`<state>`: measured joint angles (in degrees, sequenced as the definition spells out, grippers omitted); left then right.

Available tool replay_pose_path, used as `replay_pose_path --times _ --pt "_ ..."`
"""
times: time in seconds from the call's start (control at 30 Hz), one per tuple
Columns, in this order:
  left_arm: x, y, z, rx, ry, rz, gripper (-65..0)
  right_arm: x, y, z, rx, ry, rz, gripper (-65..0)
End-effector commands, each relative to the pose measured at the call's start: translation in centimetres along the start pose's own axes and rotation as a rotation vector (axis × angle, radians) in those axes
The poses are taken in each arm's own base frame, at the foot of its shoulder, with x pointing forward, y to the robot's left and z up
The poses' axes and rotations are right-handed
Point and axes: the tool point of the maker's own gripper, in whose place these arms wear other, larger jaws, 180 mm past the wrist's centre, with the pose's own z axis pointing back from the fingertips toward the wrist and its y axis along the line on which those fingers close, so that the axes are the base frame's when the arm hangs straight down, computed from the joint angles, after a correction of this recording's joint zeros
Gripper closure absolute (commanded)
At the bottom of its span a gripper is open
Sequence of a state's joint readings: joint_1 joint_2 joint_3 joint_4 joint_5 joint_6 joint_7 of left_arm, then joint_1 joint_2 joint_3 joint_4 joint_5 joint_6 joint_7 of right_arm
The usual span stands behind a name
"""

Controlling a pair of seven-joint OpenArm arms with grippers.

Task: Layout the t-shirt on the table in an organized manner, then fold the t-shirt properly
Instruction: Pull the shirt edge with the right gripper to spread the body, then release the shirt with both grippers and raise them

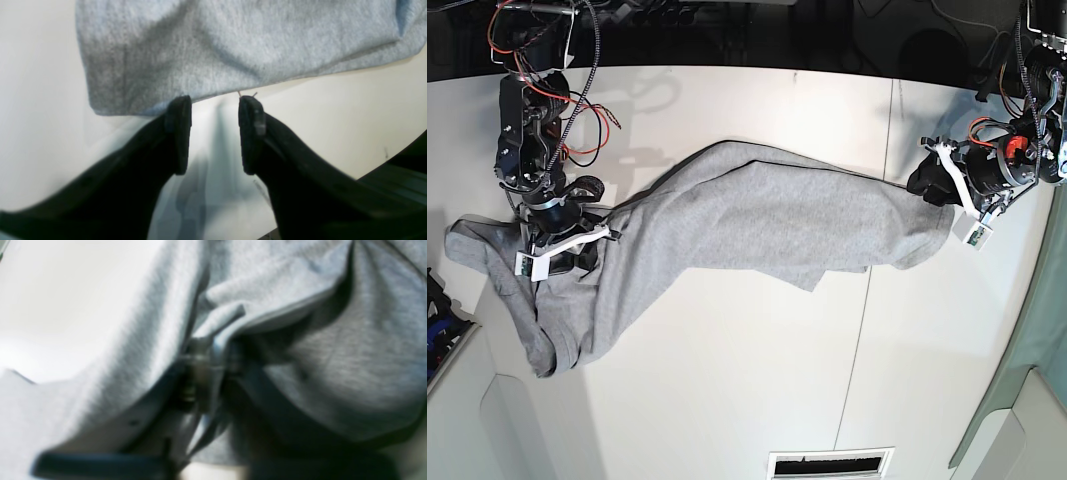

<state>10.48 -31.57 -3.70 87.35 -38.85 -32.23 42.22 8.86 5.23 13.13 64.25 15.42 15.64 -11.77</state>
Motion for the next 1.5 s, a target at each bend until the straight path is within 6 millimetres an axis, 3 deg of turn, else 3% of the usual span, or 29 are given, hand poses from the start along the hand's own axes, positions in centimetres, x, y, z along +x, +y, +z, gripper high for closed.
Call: replay_pose_path --times 0.0,0.13,0.43,0.57,0.8,0.93,1.1,1.3,1.47 --pt "1.4 0.4 0.6 0.002 -0.037 -0.021 -25.3 2.1 0.2 -0.1 0.009 -0.060 0.029 0.0" --pt "1.3 0.5 0.6 0.005 -0.033 -0.024 -25.3 2.7 -0.1 0.0 -0.005 -0.079 0.068 0.0" --pt "1.1 0.7 0.6 0.018 -0.024 -0.037 -25.3 6.0 2.4 1.2 0.096 -0.166 0.129 0.0" --pt "1.1 0.7 0.6 0.018 -0.023 -0.037 -25.3 7.8 3.0 3.5 0.127 -0.220 0.135 0.0" --pt "1.1 0.7 0.6 0.017 -0.024 -0.037 -25.3 8.7 3.1 9.7 0.142 -0.299 0.152 0.0" --pt "1.1 0.7 0.6 0.017 -0.023 -0.036 -25.3 8.1 2.4 14.0 0.148 -0.309 0.155 0.0" --pt "1.1 0.7 0.6 0.017 -0.023 -0.036 -25.3 6.8 -0.2 19.0 0.108 -0.286 0.134 0.0" --pt "1.0 0.5 0.6 0.008 -0.016 -0.026 -25.3 2.8 -4.0 22.1 0.028 -0.146 0.067 0.0" --pt "1.0 0.5 0.6 0.006 -0.015 -0.025 -25.3 0.0 -5.2 23.6 -0.009 -0.061 0.058 0.0"
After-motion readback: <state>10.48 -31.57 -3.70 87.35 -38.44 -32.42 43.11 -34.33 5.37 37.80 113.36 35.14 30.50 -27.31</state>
